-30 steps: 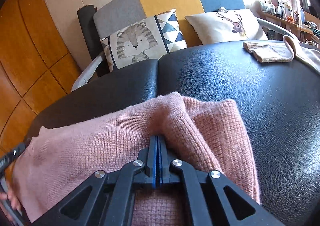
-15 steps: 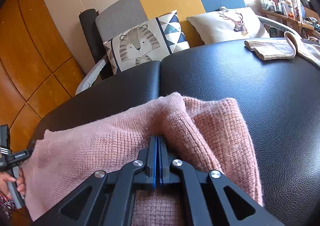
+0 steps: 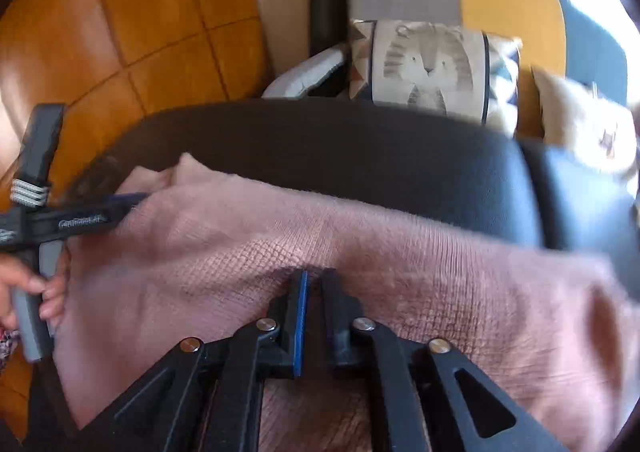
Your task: Fold clothes
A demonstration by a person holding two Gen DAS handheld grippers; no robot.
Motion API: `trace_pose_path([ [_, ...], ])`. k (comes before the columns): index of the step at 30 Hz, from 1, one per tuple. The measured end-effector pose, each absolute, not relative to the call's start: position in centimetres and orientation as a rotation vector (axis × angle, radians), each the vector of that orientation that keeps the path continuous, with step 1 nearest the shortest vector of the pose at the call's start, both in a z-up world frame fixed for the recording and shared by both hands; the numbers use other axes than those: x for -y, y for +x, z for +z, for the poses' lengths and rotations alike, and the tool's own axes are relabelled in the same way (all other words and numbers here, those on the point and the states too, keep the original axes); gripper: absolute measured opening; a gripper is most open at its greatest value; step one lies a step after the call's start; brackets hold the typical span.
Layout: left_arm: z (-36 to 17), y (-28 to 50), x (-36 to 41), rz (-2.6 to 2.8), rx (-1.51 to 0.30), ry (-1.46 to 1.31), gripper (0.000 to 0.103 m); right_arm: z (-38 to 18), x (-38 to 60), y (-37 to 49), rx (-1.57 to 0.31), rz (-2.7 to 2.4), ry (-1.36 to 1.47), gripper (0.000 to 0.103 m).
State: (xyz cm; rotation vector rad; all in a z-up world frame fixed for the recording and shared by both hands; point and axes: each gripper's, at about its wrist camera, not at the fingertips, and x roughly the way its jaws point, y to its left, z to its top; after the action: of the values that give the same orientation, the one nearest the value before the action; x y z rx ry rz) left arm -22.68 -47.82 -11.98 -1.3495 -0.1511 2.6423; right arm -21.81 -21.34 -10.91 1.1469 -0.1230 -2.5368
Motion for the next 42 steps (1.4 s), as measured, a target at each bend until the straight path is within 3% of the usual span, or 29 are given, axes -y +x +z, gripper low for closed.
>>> trace_pose_path([
  [3, -12.0, -23.0, 47.6, 2.633, 0.128, -1.362, 0.047, -11.3, 20.5, -22.1, 0.221, -2.528, 1.123, 0.003],
  [4, -11.9, -23.1, 47.6, 2.630, 0.126, -1.370, 0.042, -11.3, 20.7, -21.9, 0.201, -2.540, 1.117, 0.003],
  [5, -11.8, -23.2, 47.6, 2.626, 0.127, -1.378, 0.029, -11.2, 20.8, -21.8, 0.180, -2.553, 1.111, 0.003],
  [10, -11.4, -24.1, 48.8, 2.585, 0.257, -1.420, 0.006, -11.1, 22.3, -20.9, 0.045, -2.624, 1.082, 0.004],
  [19, -7.9, -24.9, 49.2, 2.840, -0.005, -1.238, 0.003, -11.1, 21.5, -21.1, 0.114, -2.602, 1.069, 0.004],
  [26, -12.2, -26.7, 48.4, 2.834, -0.295, -1.323, 0.003, -11.1, 21.6, -20.9, 0.117, -2.609, 1.058, 0.004],
  [30, -13.0, -26.6, 48.3, 2.840, -0.334, -1.313, 0.006, -11.1, 21.6, -20.9, 0.123, -2.608, 1.053, 0.004],
  [32, -12.7, -26.7, 49.0, 2.827, -0.276, -1.314, 0.010, -11.1, 21.5, -21.0, 0.125, -2.607, 1.052, 0.004],
  [37, -9.7, -25.9, 53.3, 2.847, 0.162, -1.346, 0.012, -11.0, 21.3, -21.0, 0.130, -2.605, 1.049, 0.004],
  [42, -4.8, -21.5, 52.6, 2.963, 0.402, -1.039, 0.017, -11.0, 21.3, -21.0, 0.135, -2.604, 1.048, 0.004],
])
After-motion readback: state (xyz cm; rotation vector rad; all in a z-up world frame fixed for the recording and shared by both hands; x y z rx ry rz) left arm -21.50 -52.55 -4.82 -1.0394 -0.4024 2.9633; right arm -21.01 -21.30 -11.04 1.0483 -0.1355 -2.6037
